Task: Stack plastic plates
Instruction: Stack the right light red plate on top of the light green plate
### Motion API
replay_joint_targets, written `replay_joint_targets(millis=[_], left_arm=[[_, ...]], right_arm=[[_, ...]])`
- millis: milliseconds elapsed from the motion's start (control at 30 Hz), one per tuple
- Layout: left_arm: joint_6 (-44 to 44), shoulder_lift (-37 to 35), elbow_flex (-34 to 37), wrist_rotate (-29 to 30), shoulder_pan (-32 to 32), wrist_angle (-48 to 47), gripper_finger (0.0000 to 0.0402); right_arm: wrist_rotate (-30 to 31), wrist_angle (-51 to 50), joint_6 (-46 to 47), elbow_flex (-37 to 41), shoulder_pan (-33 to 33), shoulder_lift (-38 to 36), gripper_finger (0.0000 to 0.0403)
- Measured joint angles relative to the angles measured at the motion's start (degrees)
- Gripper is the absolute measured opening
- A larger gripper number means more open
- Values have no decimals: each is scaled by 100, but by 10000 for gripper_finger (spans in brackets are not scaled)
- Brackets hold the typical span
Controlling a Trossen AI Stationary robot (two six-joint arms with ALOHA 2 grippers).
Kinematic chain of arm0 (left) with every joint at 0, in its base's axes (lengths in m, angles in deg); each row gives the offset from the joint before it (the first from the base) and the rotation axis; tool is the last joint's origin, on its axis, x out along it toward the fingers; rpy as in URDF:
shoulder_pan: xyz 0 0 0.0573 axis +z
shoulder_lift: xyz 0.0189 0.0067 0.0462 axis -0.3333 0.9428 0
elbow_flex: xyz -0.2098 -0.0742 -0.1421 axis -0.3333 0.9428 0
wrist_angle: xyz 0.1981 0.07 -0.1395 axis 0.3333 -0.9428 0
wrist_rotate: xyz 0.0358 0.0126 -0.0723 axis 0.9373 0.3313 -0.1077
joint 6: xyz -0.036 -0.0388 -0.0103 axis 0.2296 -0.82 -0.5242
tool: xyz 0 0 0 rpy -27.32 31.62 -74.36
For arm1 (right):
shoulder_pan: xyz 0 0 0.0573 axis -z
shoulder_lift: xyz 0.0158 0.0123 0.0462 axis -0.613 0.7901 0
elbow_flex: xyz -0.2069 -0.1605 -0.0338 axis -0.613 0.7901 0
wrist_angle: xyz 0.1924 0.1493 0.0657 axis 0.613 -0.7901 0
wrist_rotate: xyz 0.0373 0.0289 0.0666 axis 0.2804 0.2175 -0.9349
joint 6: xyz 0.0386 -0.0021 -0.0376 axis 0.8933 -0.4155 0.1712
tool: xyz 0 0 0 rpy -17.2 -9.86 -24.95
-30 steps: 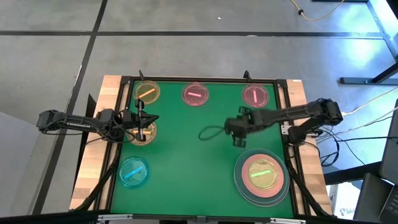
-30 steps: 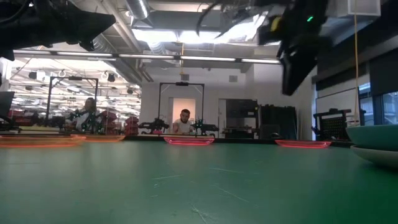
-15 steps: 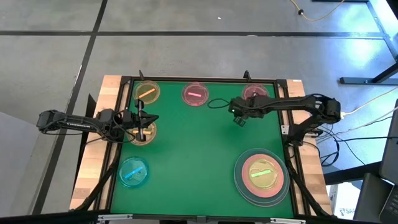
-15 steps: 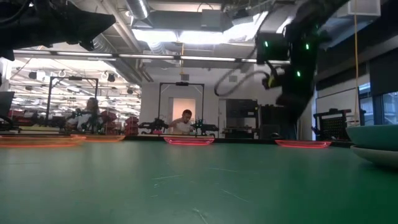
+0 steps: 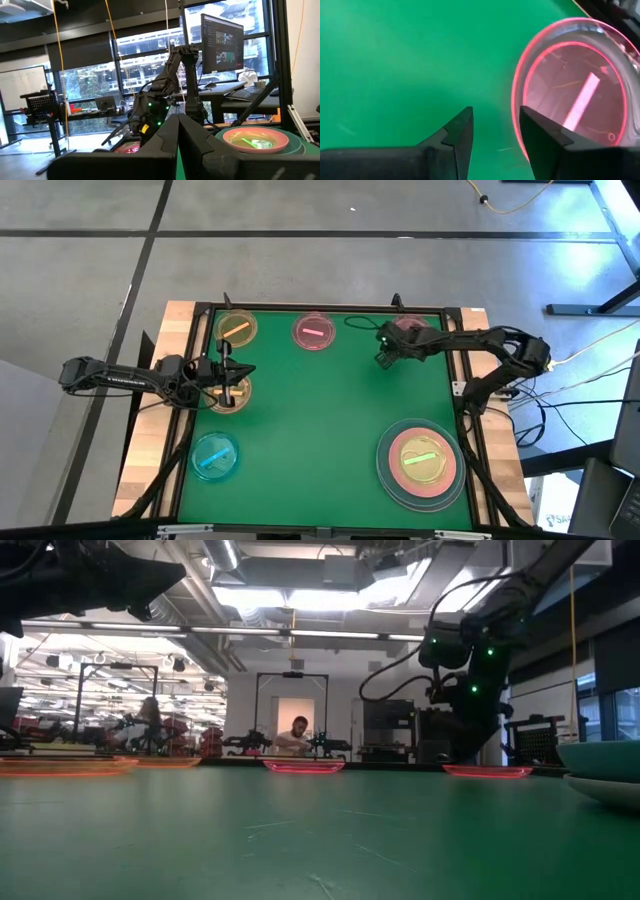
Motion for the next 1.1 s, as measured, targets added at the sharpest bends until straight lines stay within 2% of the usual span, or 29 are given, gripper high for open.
replay_joint_targets(millis=[100,567,700,933,1100], left_arm=[[0,2,0,0,0,0,3],[0,2,-2,0,1,0,3],[0,2,-1,0,0,0,3],[2,1,0,0,0,-1,3],[2,2,0,0,0,0,3]], right_arm=[[152,35,0,65,103,0,153],[91,851,-8,637,434,2,149],[-14,858,-18,652,506,2,112],[1,845,-333,659,495,2,12],[-8,556,-384,536,452,-13,18]])
